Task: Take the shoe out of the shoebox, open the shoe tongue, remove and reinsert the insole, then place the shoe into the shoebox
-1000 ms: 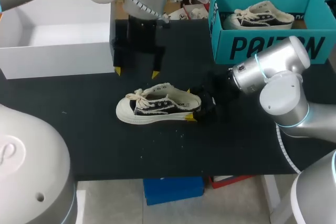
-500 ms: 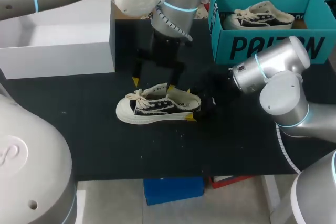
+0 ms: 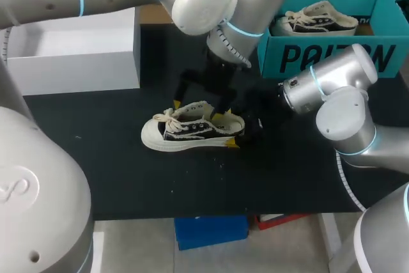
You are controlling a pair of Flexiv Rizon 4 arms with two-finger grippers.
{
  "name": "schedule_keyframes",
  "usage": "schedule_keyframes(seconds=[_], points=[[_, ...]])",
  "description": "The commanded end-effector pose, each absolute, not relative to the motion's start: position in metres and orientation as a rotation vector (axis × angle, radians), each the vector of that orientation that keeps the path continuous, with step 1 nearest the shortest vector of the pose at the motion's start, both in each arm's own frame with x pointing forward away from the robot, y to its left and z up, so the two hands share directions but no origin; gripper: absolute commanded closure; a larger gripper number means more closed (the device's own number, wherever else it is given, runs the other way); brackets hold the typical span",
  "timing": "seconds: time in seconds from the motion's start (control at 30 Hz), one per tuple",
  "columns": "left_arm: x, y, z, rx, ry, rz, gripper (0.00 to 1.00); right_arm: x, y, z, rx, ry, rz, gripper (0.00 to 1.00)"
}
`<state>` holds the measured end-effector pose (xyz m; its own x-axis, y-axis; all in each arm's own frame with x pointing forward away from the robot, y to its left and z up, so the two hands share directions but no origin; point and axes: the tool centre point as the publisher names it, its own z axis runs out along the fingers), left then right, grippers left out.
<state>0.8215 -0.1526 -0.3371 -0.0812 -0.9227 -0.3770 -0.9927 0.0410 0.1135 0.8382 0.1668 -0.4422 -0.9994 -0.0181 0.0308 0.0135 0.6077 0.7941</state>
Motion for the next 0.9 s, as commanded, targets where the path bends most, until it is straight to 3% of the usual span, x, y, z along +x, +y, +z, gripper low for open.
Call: schedule_keyframes(seconds=[0.03, 0.77, 0.83, 0.9], points=[[0.822, -0.159, -0.348, -1.959, 2.096, 0.533, 0.0, 0.839, 0.171, -0.447, 0.001, -2.787, -1.372, 1.0], [0.819, -0.153, -0.375, -1.92, 2.071, 0.653, 0.0, 0.839, 0.171, -0.447, 0.001, -2.787, -1.372, 1.0], [0.818, -0.151, -0.376, -1.915, 2.07, 0.656, 0.4, 0.839, 0.171, -0.447, 0.001, -2.787, -1.372, 1.0], [0.818, -0.15, -0.376, -1.909, 2.07, 0.661, 0.72, 0.839, 0.171, -0.447, 0.001, -2.787, -1.372, 1.0]])
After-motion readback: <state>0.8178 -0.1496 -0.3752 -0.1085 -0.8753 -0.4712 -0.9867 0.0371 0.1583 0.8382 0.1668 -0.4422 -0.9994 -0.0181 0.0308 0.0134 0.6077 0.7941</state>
